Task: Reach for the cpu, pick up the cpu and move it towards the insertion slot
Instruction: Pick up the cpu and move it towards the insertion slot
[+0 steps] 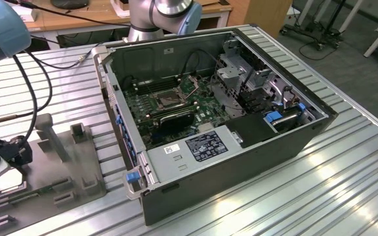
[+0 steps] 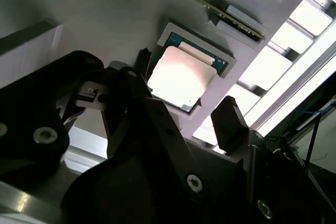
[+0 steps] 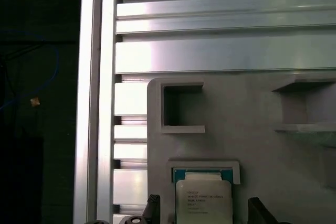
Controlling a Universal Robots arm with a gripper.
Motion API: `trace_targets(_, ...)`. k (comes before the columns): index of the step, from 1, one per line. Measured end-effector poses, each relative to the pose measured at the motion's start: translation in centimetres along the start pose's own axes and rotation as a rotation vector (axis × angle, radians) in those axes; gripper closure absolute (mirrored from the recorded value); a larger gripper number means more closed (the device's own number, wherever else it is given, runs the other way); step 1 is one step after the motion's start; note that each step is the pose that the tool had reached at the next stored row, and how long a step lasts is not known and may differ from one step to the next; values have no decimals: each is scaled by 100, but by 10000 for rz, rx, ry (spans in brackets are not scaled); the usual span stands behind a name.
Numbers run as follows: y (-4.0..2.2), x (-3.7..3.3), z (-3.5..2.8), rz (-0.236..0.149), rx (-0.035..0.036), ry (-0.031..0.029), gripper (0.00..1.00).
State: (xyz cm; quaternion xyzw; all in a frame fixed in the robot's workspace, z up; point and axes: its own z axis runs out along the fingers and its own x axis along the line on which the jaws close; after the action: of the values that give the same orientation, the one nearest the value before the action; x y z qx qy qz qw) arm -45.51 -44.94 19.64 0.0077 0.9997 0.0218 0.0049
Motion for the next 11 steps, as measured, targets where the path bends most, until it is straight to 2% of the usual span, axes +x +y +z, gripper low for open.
trace_targets(2, -2, -2, 10, 0, 37, -2, 26)
trace_targets(11, -3, -7, 120, 92, 39, -6, 26)
